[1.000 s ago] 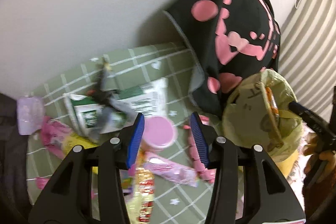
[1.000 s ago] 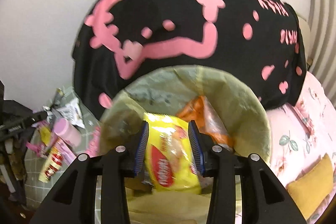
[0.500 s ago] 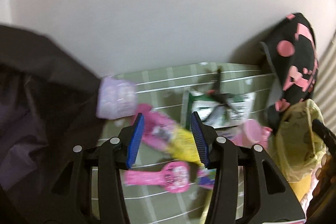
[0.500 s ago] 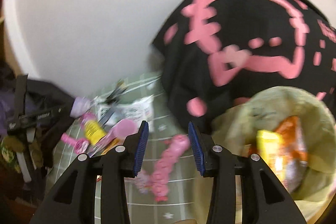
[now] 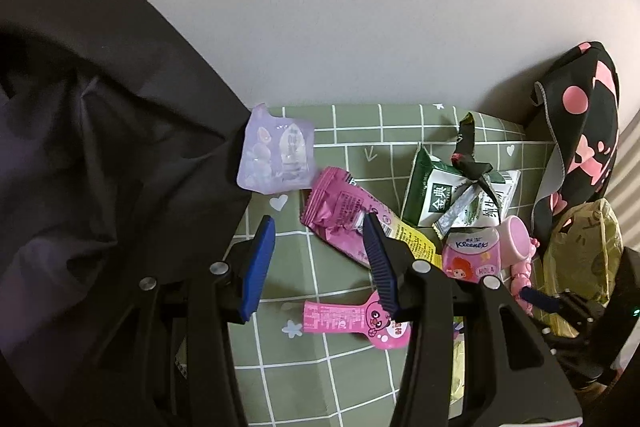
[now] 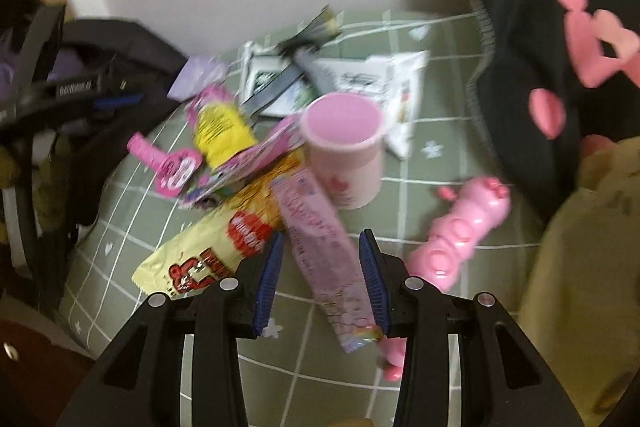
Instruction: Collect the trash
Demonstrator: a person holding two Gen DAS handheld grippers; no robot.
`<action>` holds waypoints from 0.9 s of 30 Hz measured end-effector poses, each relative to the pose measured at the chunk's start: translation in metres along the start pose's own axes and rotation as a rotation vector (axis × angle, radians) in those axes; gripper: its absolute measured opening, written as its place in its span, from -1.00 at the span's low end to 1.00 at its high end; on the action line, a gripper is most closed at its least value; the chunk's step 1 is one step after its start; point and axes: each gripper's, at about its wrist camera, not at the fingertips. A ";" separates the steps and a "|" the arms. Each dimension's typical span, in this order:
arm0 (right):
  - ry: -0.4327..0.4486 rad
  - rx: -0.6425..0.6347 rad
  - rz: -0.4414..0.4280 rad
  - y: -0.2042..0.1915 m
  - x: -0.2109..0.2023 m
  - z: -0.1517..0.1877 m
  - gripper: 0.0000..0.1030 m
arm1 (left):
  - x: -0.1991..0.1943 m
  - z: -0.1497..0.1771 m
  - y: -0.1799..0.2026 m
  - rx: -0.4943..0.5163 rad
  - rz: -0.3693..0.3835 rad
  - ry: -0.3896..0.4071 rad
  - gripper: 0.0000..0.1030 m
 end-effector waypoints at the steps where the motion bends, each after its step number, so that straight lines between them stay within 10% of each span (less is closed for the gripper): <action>1: -0.007 -0.019 -0.010 -0.003 0.004 0.001 -0.27 | 0.000 -0.001 -0.001 0.000 0.012 0.004 -0.16; 16: -0.065 -0.001 0.006 0.008 0.007 -0.004 -0.73 | 0.060 -0.038 -0.025 -0.092 -0.122 -0.042 -0.19; 21: -0.084 0.025 0.028 0.011 0.002 -0.008 -0.73 | 0.075 -0.040 -0.031 -0.138 -0.143 -0.086 -0.75; 27: -0.073 0.065 0.069 0.007 -0.009 -0.019 -0.74 | 0.071 -0.045 -0.034 -0.135 -0.079 -0.079 -0.98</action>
Point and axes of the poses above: each gripper's, at about its wrist camera, not at the fingertips, and x roughly the way its jaws point, y to its right, z to its underside, and after that the axes turned 4 degrees about -x, right-handed
